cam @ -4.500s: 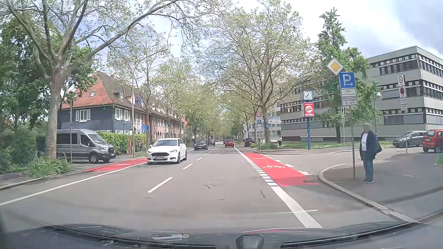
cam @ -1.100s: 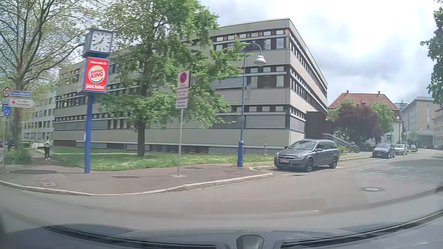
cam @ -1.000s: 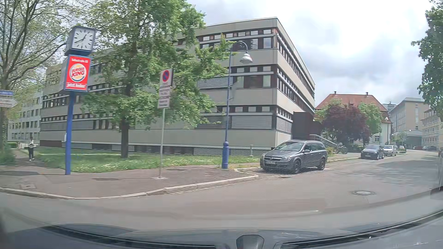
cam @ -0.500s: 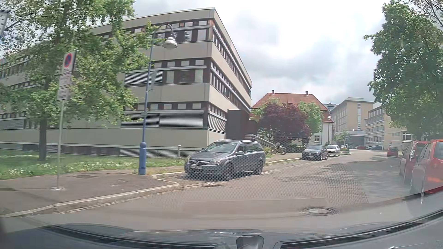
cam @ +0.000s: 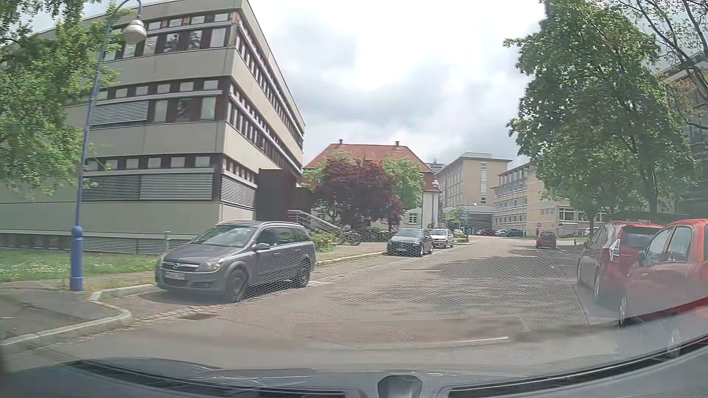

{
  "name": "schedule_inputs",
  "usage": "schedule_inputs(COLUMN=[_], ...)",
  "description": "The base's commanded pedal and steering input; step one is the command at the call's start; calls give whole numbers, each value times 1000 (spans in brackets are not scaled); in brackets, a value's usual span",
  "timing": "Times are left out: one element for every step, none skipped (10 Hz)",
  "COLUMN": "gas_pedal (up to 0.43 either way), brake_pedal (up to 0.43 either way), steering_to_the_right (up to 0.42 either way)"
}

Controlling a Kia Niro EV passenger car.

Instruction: Follow the waypoints while adhering to traffic rules and regulations

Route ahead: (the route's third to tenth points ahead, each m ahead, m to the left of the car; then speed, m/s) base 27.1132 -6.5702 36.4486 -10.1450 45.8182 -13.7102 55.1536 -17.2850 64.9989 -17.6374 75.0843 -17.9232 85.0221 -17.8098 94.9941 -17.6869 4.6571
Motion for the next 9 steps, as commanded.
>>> schedule_inputs(gas_pedal=[138, 150, 150, 150, 157, 157, 157, 169, 169], brake_pedal=[0, 0, 0, 0, 0, 0, 0, 0, 0], steering_to_the_right=[334, 301, 262, 235, 206, 180, 160, 136, 121])
